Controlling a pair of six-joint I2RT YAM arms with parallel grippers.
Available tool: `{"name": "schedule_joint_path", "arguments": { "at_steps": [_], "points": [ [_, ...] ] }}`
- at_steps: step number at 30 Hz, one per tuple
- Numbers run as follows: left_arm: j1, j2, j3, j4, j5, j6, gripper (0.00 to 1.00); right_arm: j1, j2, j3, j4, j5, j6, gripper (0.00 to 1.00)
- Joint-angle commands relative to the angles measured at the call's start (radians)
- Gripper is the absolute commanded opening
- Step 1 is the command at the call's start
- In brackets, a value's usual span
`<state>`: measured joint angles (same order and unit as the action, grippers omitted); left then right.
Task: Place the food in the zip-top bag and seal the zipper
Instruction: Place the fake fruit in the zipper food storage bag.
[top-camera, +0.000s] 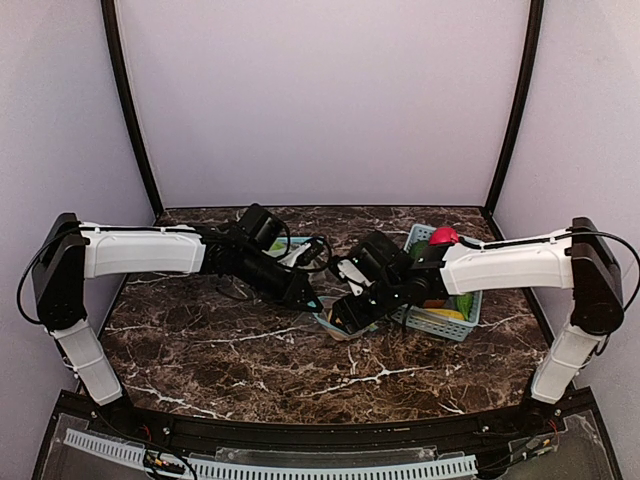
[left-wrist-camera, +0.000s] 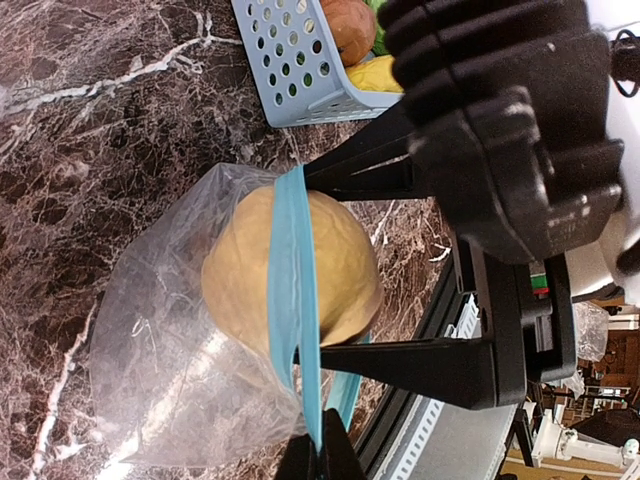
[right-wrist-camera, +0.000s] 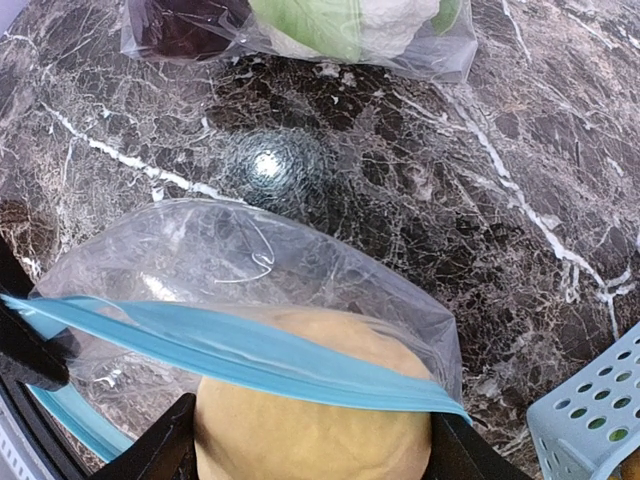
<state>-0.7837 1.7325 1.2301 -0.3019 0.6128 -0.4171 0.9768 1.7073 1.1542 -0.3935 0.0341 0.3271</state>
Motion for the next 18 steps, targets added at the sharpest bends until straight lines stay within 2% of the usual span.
{"name": "schedule_joint_path", "arguments": {
  "at_steps": [1,3,11,18],
  "points": [
    [0.004,-0.067,-0.012,0.008,0.030,-0.016,0.01,-0.006,0.014,0.006,-0.108,0.044,0.010,0.41],
    [0.004,-0.068,-0.026,0.023,0.035,-0.023,0.01,-0.005,0.020,0.023,-0.118,0.058,0.010,0.42],
    [0.019,-0.054,-0.043,0.009,0.009,0.004,0.01,-0.005,-0.027,0.026,-0.067,-0.057,0.002,0.79],
    [0.042,-0.043,-0.061,0.010,-0.005,0.015,0.01,-0.004,-0.166,-0.010,-0.067,-0.088,0.017,0.97]
  ]
}}
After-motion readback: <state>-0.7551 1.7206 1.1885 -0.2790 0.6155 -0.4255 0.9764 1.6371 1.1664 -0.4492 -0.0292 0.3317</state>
